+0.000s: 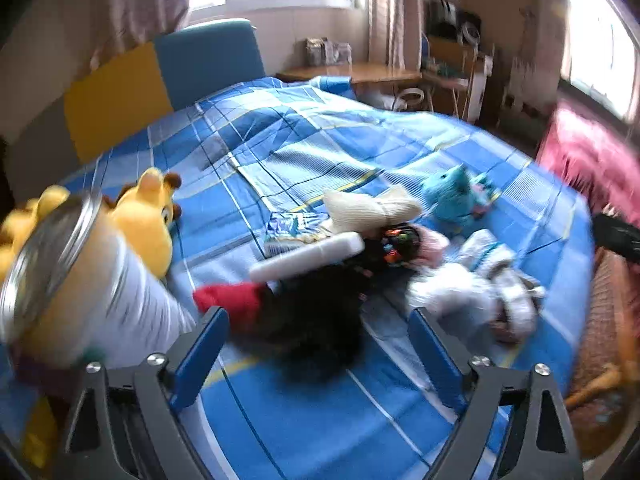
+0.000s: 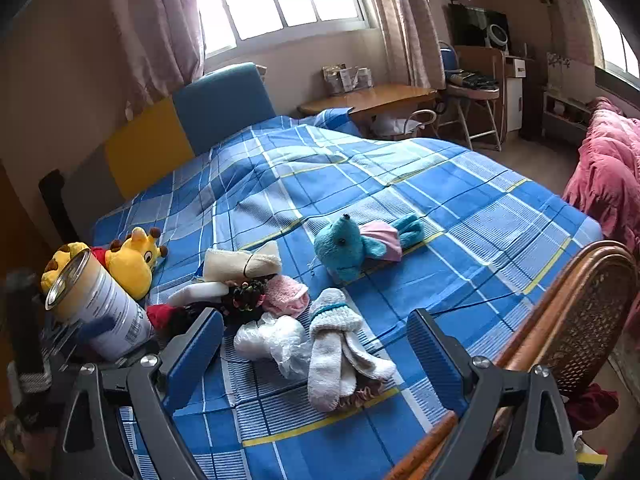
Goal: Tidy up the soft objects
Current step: 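Reach the left gripper to the white foam roll and grasp it, then grasp the grey knit sock with the right gripper while the left lifts the foam roll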
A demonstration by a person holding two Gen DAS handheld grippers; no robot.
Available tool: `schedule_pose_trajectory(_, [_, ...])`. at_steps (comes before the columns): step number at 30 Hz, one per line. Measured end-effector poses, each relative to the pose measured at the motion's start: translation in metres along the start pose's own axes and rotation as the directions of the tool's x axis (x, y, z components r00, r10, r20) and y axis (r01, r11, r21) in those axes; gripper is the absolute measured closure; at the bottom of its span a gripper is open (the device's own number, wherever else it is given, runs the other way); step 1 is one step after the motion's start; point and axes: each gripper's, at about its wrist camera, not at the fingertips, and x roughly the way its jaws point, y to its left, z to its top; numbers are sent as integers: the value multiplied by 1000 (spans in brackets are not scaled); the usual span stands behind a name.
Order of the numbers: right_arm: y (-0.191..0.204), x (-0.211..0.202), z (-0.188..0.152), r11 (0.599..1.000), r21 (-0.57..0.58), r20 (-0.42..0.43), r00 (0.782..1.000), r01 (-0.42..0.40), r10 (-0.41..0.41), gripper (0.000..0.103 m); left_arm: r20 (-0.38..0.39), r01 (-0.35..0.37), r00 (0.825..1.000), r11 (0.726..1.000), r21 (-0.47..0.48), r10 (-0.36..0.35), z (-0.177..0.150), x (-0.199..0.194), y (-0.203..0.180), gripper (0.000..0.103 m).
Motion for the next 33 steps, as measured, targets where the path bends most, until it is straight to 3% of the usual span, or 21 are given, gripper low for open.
schedule_pose_trajectory(2, [1, 5, 0, 1000, -8, -7, 1000, -5, 5, 8, -26, -6, 1000, 999, 31, 7, 10, 16, 0, 24])
schedule_pose_trajectory(9, [5, 23, -5, 997, -34, -50, 997, -67, 66, 8, -59, -29, 998, 992, 126, 37, 32, 70, -4, 26])
schedule_pose_trajectory(11, [5, 27, -5, 996, -33, -69, 994, -85, 82, 8, -73, -21, 997, 989, 146, 32, 36, 84, -6, 34])
schedule_pose_trajectory(12, [5, 29, -5, 994, -26, -76, 992, -104, 102, 8, -84, -3, 996, 989, 147, 16, 38, 89, -7, 48])
schedule_pose_trajectory(15, [2, 35, -4, 990, 4, -101, 985, -141, 141, 8, -77, 41, 997, 990, 138, -31, 41, 94, -8, 62])
schedule_pose_trajectory(17, [-2, 41, -2, 984, 36, -134, 975, -172, 175, 8, -52, 63, 997, 991, 115, -57, 41, 85, -8, 64])
schedule_pose_trajectory(18, [-6, 44, -1, 982, 54, -150, 971, -181, 187, 9, -40, 82, 996, 992, 98, -78, 41, 79, -7, 72])
schedule_pose_trajectory(22, [-19, 45, 8, 981, 77, -166, 968, -179, 190, 16, 43, 121, 992, 992, 21, -122, 38, 42, -1, 72])
schedule_pose_trajectory(27, [-40, 49, 26, 984, 127, -191, 970, -127, 150, 36, 112, 174, 980, 978, -111, -162, 11, -7, 7, 72])
schedule_pose_trajectory(31, [-36, 73, 34, 993, 88, -334, 937, -78, 103, 48, 130, 197, 976, 965, -171, -176, -24, -41, 11, 72])
schedule_pose_trajectory(33, [-24, 90, 31, 998, 23, -422, 904, -66, 70, 48, 121, 200, 976, 960, -197, -179, -42, -53, 15, 72])
